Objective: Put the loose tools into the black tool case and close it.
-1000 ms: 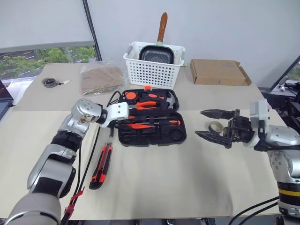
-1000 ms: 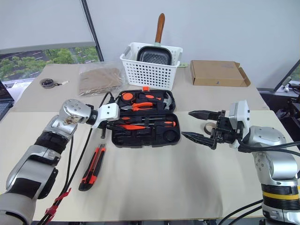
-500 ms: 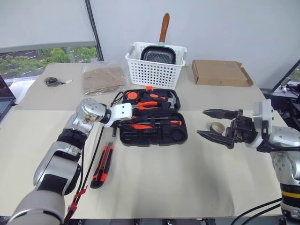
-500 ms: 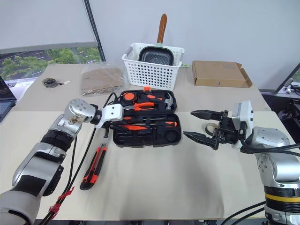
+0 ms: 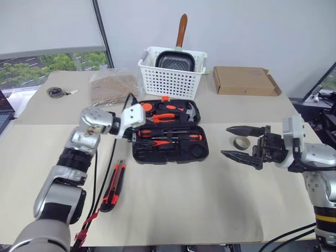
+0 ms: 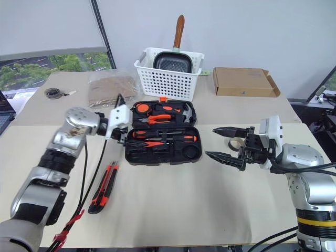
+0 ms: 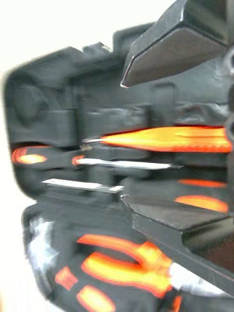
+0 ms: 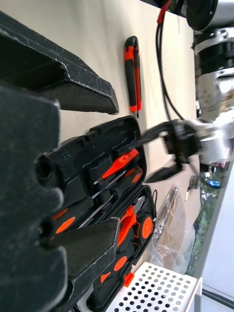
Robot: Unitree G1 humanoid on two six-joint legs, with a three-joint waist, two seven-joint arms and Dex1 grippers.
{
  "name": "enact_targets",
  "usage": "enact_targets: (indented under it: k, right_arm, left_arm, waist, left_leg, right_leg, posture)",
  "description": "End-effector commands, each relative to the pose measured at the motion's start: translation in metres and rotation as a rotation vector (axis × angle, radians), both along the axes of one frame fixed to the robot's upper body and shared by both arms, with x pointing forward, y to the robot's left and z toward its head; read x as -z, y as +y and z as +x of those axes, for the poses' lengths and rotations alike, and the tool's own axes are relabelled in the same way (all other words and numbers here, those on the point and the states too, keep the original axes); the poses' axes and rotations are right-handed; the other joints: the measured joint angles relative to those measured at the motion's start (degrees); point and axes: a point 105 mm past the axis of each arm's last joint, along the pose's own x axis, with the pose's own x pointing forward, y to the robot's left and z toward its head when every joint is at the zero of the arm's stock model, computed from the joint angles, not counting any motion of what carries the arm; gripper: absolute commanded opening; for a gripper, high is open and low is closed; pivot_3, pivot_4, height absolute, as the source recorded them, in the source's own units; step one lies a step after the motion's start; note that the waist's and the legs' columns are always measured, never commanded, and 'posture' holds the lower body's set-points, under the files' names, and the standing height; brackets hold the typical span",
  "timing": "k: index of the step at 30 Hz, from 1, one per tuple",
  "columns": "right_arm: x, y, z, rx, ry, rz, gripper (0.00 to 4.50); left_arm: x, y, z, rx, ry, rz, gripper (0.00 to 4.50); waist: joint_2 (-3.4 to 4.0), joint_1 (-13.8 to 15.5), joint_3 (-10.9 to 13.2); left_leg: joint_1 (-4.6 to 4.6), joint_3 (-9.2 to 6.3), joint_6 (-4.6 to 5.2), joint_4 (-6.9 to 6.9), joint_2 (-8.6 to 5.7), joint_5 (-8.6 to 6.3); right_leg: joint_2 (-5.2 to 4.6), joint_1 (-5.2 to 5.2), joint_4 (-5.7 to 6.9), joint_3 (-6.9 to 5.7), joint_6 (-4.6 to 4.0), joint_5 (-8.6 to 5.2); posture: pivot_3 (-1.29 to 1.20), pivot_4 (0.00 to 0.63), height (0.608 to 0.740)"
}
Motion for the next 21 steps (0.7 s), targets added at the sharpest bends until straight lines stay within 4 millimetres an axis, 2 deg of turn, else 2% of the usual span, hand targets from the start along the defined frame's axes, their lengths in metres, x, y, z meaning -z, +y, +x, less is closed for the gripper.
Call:
enact_targets:
  k: [1, 2, 5, 10, 11, 21]
  right_arm:
    - [-0.006, 0.002, -0.001, -0.014, -0.043, -0.011, 3.91]
    - [-0.006, 0.003, -0.001, -0.015, -0.043, -0.01, 3.91]
    - [-0.005, 0.003, 0.0, -0.017, -0.042, -0.008, 3.91]
    - [-0.005, 0.006, -0.001, -0.023, -0.041, -0.004, 3.91]
    - [-0.005, 0.006, 0.0, -0.022, -0.042, -0.004, 3.91]
    - [-0.006, 0.005, 0.0, -0.015, -0.046, -0.012, 3.91]
  left_arm:
    - [-0.024, -0.003, -0.007, -0.038, -0.031, -0.145, 3.31]
    - [-0.022, -0.004, -0.004, -0.082, -0.036, -0.173, 3.19]
    - [-0.009, -0.008, -0.002, -0.153, -0.028, -0.207, 2.06]
    - [0.027, -0.011, 0.0, -0.246, 0.033, -0.213, 0.18]
    - [0.033, -0.012, 0.001, -0.264, 0.044, -0.211, 0.04]
    - [0.085, -0.011, 0.011, -0.356, 0.134, -0.048, 0.04]
  waist:
    - [0.0, 0.1, 0.0]
    - [0.0, 0.1, 0.0]
    - [0.0, 0.2, 0.0]
    - [0.0, 0.1, 0.0]
    - [0.0, 0.1, 0.0]
    - [0.0, 0.2, 0.0]
  left_leg:
    - [0.04, 0.0, 0.0, 0.01, 0.0, 0.0]
    - [0.09, 0.0, -0.01, 0.01, 0.0, 0.0]
    - [0.16, -0.04, 0.0, 0.04, 0.0, 0.01]
    - [0.14, -0.03, 0.0, 0.07, 0.0, 0.02]
    - [0.13, -0.03, -0.01, 0.07, 0.0, 0.02]
    - [0.12, -0.03, -0.01, 0.06, 0.0, 0.02]
  right_leg:
    - [0.0, 0.04, 0.01, 0.02, 0.0, 0.0]
    - [0.0, 0.09, 0.01, 0.03, 0.01, 0.0]
    - [-0.01, 0.18, 0.02, 0.02, 0.03, 0.01]
    - [0.0, 0.16, 0.04, 0.05, 0.06, 0.04]
    - [0.01, 0.15, 0.03, 0.03, 0.06, 0.04]
    - [-0.01, 0.14, 0.02, 0.02, 0.05, 0.04]
  posture:
    - [0.0, 0.15, 0.7]
    - [0.0, 0.15, 0.7]
    - [0.0, 0.15, 0.7]
    - [0.0, 0.15, 0.7]
    - [0.0, 0.15, 0.7]
    - [0.0, 0.15, 0.7]
